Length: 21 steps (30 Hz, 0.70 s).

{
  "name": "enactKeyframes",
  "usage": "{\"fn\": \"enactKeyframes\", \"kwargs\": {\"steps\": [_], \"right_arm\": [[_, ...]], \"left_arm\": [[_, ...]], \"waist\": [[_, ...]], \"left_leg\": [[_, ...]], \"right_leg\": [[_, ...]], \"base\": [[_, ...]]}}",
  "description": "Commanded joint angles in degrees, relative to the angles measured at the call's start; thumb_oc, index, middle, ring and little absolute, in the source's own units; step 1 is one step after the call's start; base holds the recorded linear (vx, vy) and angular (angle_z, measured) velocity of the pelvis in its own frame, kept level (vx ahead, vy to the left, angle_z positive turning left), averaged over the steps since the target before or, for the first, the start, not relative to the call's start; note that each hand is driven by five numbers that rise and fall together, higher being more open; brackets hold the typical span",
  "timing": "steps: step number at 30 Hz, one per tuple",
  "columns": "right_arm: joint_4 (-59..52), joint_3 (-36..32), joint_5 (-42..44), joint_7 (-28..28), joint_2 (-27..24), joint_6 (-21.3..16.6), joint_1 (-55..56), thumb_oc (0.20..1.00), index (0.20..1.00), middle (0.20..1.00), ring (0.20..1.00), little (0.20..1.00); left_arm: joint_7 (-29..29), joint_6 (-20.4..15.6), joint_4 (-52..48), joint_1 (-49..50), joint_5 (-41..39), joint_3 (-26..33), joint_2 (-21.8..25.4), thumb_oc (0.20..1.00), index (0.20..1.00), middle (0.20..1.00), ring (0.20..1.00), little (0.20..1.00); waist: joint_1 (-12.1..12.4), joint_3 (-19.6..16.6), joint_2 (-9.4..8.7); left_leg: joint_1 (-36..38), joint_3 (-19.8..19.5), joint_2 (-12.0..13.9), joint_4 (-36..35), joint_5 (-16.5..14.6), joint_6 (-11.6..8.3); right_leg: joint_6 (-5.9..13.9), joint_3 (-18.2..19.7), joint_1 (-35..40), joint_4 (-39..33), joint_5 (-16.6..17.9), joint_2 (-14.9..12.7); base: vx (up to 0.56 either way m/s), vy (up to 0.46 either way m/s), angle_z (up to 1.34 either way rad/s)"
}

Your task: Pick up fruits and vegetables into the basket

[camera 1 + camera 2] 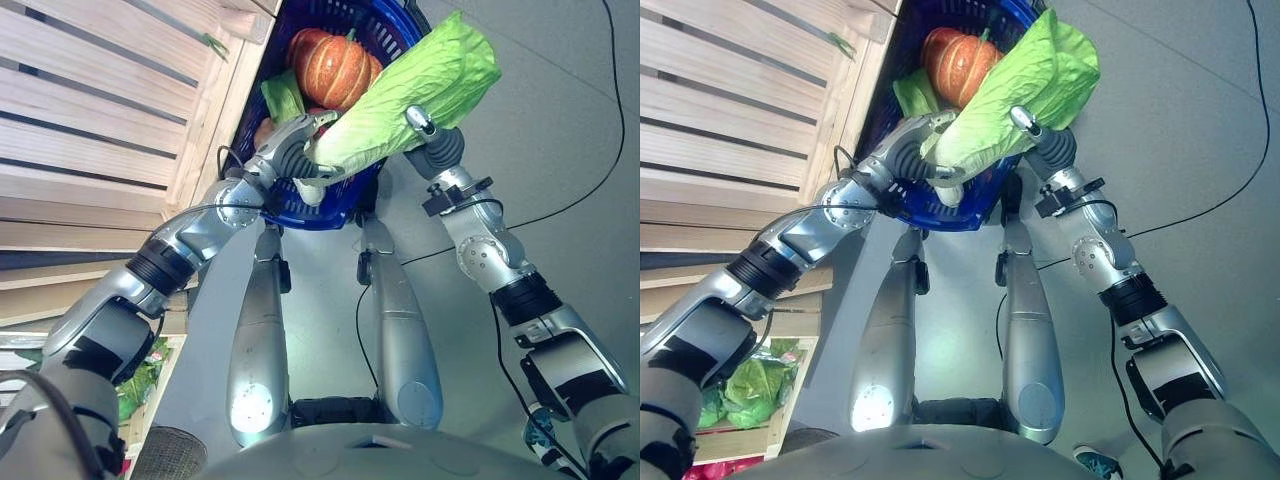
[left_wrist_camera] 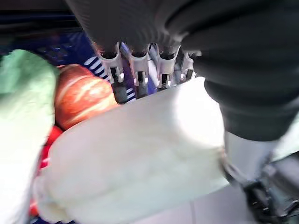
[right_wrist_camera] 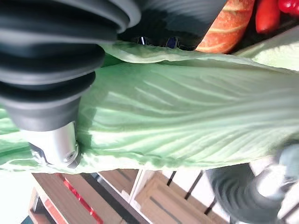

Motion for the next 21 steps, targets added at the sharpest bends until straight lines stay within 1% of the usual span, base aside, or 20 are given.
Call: {"fn": "enactKeyframes", "kwargs": {"steps": [1, 2, 4, 5, 6, 7, 8, 11, 13, 15, 19, 21], "right_arm": [[-9.3, 0.4, 1.4, 3.8, 1.0, -4.0, -1.1, 0.200, 0.200, 0.200, 0.200, 0.200], [-9.3, 0.5, 1.3, 3.8, 1.1, -4.1, -1.1, 0.200, 0.200, 0.200, 0.200, 0.200], [-9.2, 0.7, 1.0, 3.6, 1.3, -4.5, -0.8, 0.200, 0.200, 0.200, 0.200, 0.200], [-9.0, 0.6, 1.0, 3.7, 1.5, -4.6, -0.7, 0.200, 0.200, 0.200, 0.200, 0.200], [-8.6, 0.4, 0.6, 4.0, 1.9, -4.9, -0.4, 0.200, 0.200, 0.200, 0.200, 0.200], [-8.2, 0.0, 0.0, 4.0, 2.7, -5.1, -0.3, 0.200, 0.200, 0.200, 0.200, 0.200], [-8.1, -0.4, -0.4, 4.0, 3.2, -4.9, -0.1, 0.200, 0.200, 0.200, 0.200, 0.200], [-8.3, -1.8, -2.0, 3.4, 4.7, -4.1, 0.3, 0.200, 0.200, 0.200, 0.200, 0.200], [-8.6, -2.9, -2.8, 3.0, 5.4, -3.1, 0.6, 0.200, 0.200, 0.200, 0.200, 0.200], [-9.3, -4.0, -3.8, 1.9, 5.6, -1.9, 0.7, 0.200, 0.200, 0.200, 0.200, 0.200], [-9.1, -5.2, -5.0, 1.1, 5.7, -1.3, 1.3, 0.200, 0.200, 0.200, 0.200, 0.200], [-8.9, -5.9, -5.5, 0.9, 5.7, -1.1, 1.6, 0.200, 0.200, 0.200, 0.200, 0.200]], "left_arm": [[2.8, -4.4, -1.8, 4.1, -4.7, 0.7, 1.0, 1.000, 1.000, 1.000, 1.000, 1.000], [3.0, -4.9, -1.8, 4.3, -5.6, 0.9, 0.8, 1.000, 1.000, 1.000, 1.000, 1.000], [3.9, -8.1, -2.2, 5.4, -9.5, 2.5, -0.3, 1.000, 1.000, 1.000, 1.000, 1.000], [5.0, -11.1, -2.1, 6.1, -12.1, 3.5, -1.1, 1.000, 1.000, 1.000, 1.000, 1.000], [5.3, -13.2, -2.2, 7.3, -15.0, 5.2, -2.3, 1.000, 1.000, 1.000, 1.000, 1.000], [6.9, -16.2, -1.9, 8.3, -17.2, 6.9, -4.0, 1.000, 1.000, 1.000, 1.000, 1.000], [7.3, -17.3, -2.0, 8.9, -18.7, 8.1, -4.9, 1.000, 1.000, 1.000, 1.000, 1.000], [8.3, -19.5, -2.3, 11.1, -23.3, 12.2, -8.0, 1.000, 1.000, 1.000, 1.000, 1.000], [9.2, -19.7, -2.4, 11.9, -23.4, 14.6, -9.1, 1.000, 1.000, 1.000, 1.000, 1.000], [11.4, -20.0, -2.5, 12.4, -22.7, 16.7, -9.5, 1.000, 1.000, 1.000, 1.000, 1.000], [13.4, -20.5, -2.0, 13.0, -24.2, 20.3, -9.8, 1.000, 1.000, 1.000, 1.000, 1.000], [15.7, -20.6, -1.9, 13.4, -24.2, 22.1, -10.1, 1.000, 1.000, 1.000, 1.000, 1.000]], "waist": [[-0.1, -2.0, -0.29], [-0.1, -2.0, -0.29], [0.0, -2.0, -0.31], [0.1, -2.0, -0.34], [0.2, -2.0, -0.34], [0.3, -2.0, -0.39], [0.3, -2.0, -0.42], [0.6, -2.0, -0.51], [0.7, -2.0, -0.58], [0.7, -2.0, -0.55], [0.8, -2.0, -0.35], [0.8, -2.0, -0.23]], "left_leg": [[0.2, 2.2, -3.6, -3.6, 0.8, 1.46], [0.2, 2.2, -3.6, -3.6, 0.8, 1.47], [0.2, 2.2, -3.6, -3.5, 0.8, 1.51], [0.2, 2.2, -3.6, -3.6, 0.8, 1.50], [0.2, 2.1, -3.7, -3.6, 0.7, 1.55], [0.0, 1.9, -3.8, -3.5, 0.7, 1.58], [-0.1, 1.8, -3.9, -3.4, 0.7, 1.63], [0.0, 1.3, -4.3, -3.2, 0.5, 1.78], [0.1, 1.1, -4.5, -3.0, 0.5, 1.84], [0.1, 1.1, -4.6, -2.8, 0.5, 1.85], [0.1, 0.9, -4.7, -2.3, 0.3, 1.84], [0.2, 0.9, -4.7, -2.2, 0.2, 1.84]], "right_leg": [[4.77, -3.2, 2.8, 1.0, -2.5, 1.8], [4.77, -3.2, 2.8, 1.1, -2.5, 1.8], [4.75, -3.2, 2.8, 1.2, -2.6, 1.9], [4.73, -3.2, 2.8, 1.2, -2.7, 1.8], [4.71, -3.2, 2.8, 1.2, -2.7, 1.9], [4.69, -3.2, 2.6, 1.3, -2.7, 1.9], [4.65, -3.2, 2.5, 1.5, -2.7, 2.0], [4.50, -3.3, 2.5, 1.8, -3.0, 2.1], [4.34, -3.3, 2.7, 1.9, -3.2, 2.2], [4.13, -3.3, 2.8, 2.1, -3.3, 2.2], [3.82, -3.3, 2.8, 2.5, -3.8, 2.1], [3.68, -3.2, 2.9, 2.7, -4.1, 2.2]], "base": [[0.00, 0.000, 0.00], [0.00, 0.000, 0.00], [0.00, 0.000, 0.00], [0.00, 0.000, 0.00], [0.00, 0.000, 0.00], [0.00, 0.000, 0.00], [0.00, 0.000, 0.00], [0.00, 0.000, 0.00], [0.00, 0.000, 0.00], [0.00, 0.000, 0.00], [0.00, 0.000, 0.00], [0.00, 0.000, 0.00]]}}
